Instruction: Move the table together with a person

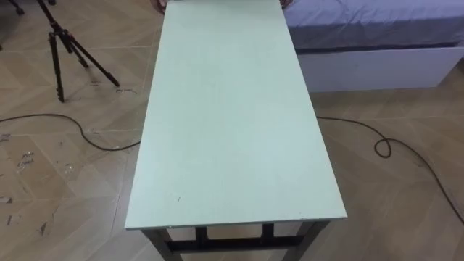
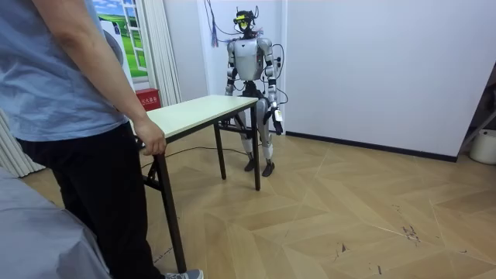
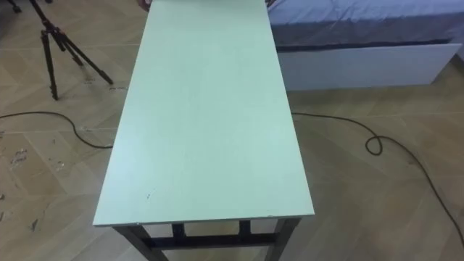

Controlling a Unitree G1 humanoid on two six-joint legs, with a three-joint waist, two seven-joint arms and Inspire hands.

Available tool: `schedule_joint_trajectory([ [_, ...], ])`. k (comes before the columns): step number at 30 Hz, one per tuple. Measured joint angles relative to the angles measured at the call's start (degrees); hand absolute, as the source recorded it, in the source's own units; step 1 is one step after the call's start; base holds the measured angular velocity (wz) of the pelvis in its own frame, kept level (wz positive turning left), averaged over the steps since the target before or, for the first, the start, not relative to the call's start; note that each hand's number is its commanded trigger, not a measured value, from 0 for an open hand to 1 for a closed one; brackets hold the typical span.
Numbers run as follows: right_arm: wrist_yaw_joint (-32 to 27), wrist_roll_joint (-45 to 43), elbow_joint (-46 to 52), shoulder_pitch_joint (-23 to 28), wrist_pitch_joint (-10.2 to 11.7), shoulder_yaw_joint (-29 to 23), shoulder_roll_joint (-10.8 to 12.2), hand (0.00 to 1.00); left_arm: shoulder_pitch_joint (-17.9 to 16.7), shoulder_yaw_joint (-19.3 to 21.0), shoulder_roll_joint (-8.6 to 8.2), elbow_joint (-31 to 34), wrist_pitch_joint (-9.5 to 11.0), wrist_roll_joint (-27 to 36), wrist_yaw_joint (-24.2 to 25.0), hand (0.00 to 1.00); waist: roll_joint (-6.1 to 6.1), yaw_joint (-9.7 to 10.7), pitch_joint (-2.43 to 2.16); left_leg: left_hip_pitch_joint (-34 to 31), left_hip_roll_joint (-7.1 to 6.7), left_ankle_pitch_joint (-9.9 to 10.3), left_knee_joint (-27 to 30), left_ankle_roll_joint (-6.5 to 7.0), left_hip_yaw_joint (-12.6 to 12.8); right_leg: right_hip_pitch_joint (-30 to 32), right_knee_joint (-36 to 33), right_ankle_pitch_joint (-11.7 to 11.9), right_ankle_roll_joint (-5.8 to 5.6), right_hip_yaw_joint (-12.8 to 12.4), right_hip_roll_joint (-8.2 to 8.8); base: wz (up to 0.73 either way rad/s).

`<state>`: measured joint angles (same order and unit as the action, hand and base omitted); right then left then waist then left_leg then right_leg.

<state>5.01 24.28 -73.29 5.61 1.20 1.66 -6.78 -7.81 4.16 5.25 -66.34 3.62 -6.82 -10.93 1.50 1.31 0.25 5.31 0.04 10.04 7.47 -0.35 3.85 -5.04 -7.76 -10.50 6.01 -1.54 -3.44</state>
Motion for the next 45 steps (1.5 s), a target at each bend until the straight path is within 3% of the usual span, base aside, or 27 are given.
schedule_joint_trajectory([
  [10,1.1,0.3,-0.2,-0.2,0.0,0.1,-0.1,0.00,0.1,-0.5,0.07,0.0,0.0,0.6,0.0,0.00,-0.18,0.0,-0.01,0.0,-0.01,0.0,0.0,0.00,0.0,-0.1,0.1,0.0,0.00,0.2,0.04,0.00],
  [15,3.2,0.4,0.0,-0.3,0.0,0.5,-0.3,0.00,0.3,-1.0,0.28,0.0,0.0,4.2,1.9,0.00,-0.17,-0.1,0.04,0.0,0.01,0.0,0.0,0.00,0.7,-0.1,0.1,0.0,0.00,0.1,0.06,0.00],
  [19,6.1,0.3,0.7,-0.3,0.0,0.4,-0.3,0.00,0.6,-1.0,0.32,0.2,-0.1,11.2,5.9,0.00,-0.57,-0.1,-0.12,-0.3,0.02,0.0,0.1,0.00,0.6,0.2,0.1,0.0,0.00,0.2,0.09,0.01],
  [24,9.1,1.2,9.4,0.6,-0.5,0.4,-1.0,0.00,0.7,-1.2,0.32,2.6,-0.8,21.6,11.0,0.00,-0.83,-0.2,-0.09,-0.8,0.01,0.0,0.3,0.00,0.7,0.6,-0.1,0.0,-0.01,0.4,0.16,0.01],
  [30,14.4,3.5,18.0,3.3,0.0,0.6,-1.0,0.00,-1.7,-2.4,0.45,9.9,-1.0,31.8,16.8,0.00,-1.10,-0.9,-0.13,-1.4,0.12,0.0,0.3,0.00,0.9,1.3,-0.1,0.0,0.00,0.6,0.16,0.01],
  [33,16.7,5.1,23.1,5.7,-0.1,1.5,-1.0,0.00,-3.8,-4.4,1.02,15.1,-1.2,37.5,19.7,0.00,-0.98,-1.4,-0.15,-1.4,0.12,0.0,0.3,-0.01,0.9,1.2,-0.2,0.0,-0.01,1.9,0.22,0.00],
  [35,17.6,6.7,26.9,7.6,-0.7,2.3,-0.8,0.00,-4.4,-7.5,1.29,17.6,-1.2,40.3,21.1,0.00,-0.91,-1.2,-0.12,-1.4,0.14,0.0,0.3,-0.02,0.9,1.2,-0.2,0.0,-0.05,3.9,0.43,0.03],
  [40,19.0,14.1,37.7,12.4,-1.7,5.2,-0.7,0.00,-6.9,-13.5,1.26,23.9,-1.8,47.9,22.5,0.00,-0.97,-1.2,-0.02,-1.9,0.19,0.7,1.3,-0.02,0.9,1.2,-0.2,-0.2,-0.25,4.3,0.50,0.02],
  [45,21.2,23.5,44.8,12.3,-2.2,9.5,-0.5,0.00,-10.5,-16.7,3.62,33.2,-4.1,54.6,22.5,0.00,-0.76,-0.9,0.19,-2.4,0.10,1.0,2.1,0.13,0.9,1.2,-0.3,-0.3,-0.39,5.0,0.74,0.09],
])
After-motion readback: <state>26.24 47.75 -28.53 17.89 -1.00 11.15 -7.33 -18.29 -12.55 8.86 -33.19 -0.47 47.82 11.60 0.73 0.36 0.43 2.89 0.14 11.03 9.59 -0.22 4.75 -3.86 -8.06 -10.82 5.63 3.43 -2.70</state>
